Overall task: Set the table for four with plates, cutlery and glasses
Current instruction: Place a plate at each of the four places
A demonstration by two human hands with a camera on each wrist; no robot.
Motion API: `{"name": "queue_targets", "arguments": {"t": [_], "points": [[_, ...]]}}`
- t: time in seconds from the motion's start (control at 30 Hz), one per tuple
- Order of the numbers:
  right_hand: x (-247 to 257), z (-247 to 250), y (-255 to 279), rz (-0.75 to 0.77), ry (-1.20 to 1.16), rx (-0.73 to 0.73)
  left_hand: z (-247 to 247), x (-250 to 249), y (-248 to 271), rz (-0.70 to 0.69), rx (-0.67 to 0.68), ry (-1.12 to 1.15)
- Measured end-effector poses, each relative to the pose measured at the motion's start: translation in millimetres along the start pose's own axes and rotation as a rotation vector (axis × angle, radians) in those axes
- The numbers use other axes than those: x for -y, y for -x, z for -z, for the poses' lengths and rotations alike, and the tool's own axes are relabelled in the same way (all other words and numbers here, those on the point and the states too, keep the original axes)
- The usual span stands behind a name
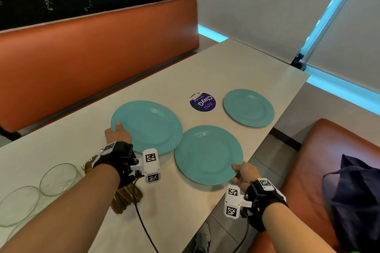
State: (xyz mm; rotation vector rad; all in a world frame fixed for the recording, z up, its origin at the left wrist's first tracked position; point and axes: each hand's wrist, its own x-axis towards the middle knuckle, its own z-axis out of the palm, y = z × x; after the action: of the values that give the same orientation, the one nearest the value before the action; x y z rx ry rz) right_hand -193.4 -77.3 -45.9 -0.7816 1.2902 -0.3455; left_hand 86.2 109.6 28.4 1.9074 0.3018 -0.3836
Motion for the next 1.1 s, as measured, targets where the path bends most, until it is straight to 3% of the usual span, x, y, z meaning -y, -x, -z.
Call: {"name": "queue_targets", "arguments": {"t": [0.27,0.43,0.63,1.1], "points": [[-5,-5,-14,0.042,0.308,-0.045,-1,5,1,0.016,0.003,0.01],[-6,-4,-17,0.059,0.355,-0.103,-4,2,4,0.004,0.023,0.025],[-1,0,-12,0.062,0.376,-0.013,-8,0,8,0.007,0.044,0.022],[-1,7,-9,0.055,0.583,-0.031,-13,-1,16,-0.012,0.058,0.003]]}}
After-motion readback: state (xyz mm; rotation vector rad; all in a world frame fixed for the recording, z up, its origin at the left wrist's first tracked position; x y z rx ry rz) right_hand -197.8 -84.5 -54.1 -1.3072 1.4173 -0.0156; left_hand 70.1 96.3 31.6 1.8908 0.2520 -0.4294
